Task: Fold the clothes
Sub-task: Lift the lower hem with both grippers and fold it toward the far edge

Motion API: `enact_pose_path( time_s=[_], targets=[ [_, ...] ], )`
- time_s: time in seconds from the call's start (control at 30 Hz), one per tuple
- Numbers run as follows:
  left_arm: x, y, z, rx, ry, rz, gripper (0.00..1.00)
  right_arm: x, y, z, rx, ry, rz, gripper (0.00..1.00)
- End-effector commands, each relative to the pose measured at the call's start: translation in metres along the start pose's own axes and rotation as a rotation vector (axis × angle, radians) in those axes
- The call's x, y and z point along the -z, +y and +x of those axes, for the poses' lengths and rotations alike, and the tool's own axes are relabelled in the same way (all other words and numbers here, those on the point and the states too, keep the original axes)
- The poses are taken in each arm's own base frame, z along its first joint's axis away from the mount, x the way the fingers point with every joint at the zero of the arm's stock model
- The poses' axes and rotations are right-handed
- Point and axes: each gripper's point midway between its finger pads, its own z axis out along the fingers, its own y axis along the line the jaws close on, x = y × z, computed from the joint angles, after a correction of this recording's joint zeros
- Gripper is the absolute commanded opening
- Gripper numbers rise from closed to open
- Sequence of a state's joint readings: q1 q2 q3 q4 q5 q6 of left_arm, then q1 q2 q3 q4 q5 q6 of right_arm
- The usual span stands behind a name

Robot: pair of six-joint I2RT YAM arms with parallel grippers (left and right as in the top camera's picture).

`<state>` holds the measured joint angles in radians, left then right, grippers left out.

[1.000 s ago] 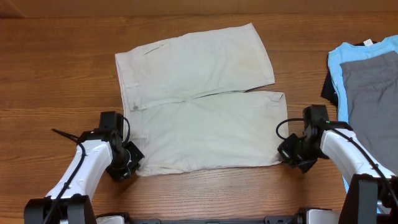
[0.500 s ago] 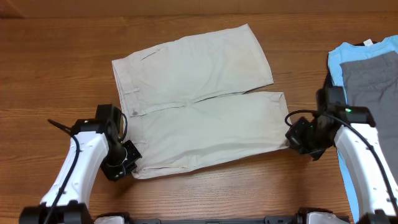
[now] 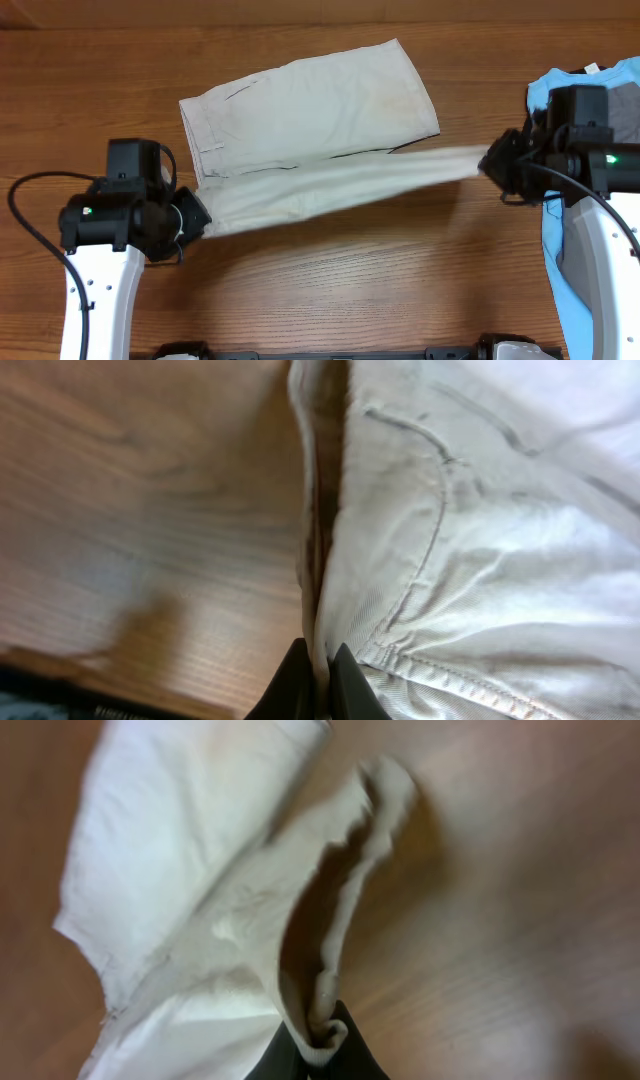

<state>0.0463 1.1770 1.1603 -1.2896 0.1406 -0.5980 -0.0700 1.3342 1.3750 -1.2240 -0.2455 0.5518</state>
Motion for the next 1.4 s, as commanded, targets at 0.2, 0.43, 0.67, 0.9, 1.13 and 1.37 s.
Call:
enact_pose_path(
  time_s=[0.2, 0.43, 0.67, 0.9, 1.13, 1.37],
  targets=[
    [0.043, -0.017, -0.064, 0.026, -0.310, 0.032, 0.04, 0.021, 0.048, -0.062, 0.113, -0.262, -0.162, 0.04],
    [0.041, -0.015, -0.091, 0.090, -0.403, -0.007, 0.04, -0.001, 0.082, -0.076, 0.186, -0.296, -0.225, 0.04],
    [0.026, -0.018, -0.118, 0.099, -0.449, -0.048, 0.04, -0.047, 0.124, -0.083, 0.362, -0.318, -0.270, 0.04],
    [-0.017, -0.016, -0.151, 0.111, -0.456, -0.141, 0.04, -0.101, 0.143, -0.102, 0.406, -0.394, -0.229, 0.04],
    [-0.054, -0.016, -0.193, 0.176, -0.504, -0.127, 0.04, -0.135, 0.158, -0.119, 0.434, -0.449, -0.273, 0.04],
    [-0.096, -0.027, -0.219, 0.171, -0.517, -0.096, 0.04, -0.165, 0.164, -0.130, 0.440, -0.483, -0.300, 0.04]
  ],
)
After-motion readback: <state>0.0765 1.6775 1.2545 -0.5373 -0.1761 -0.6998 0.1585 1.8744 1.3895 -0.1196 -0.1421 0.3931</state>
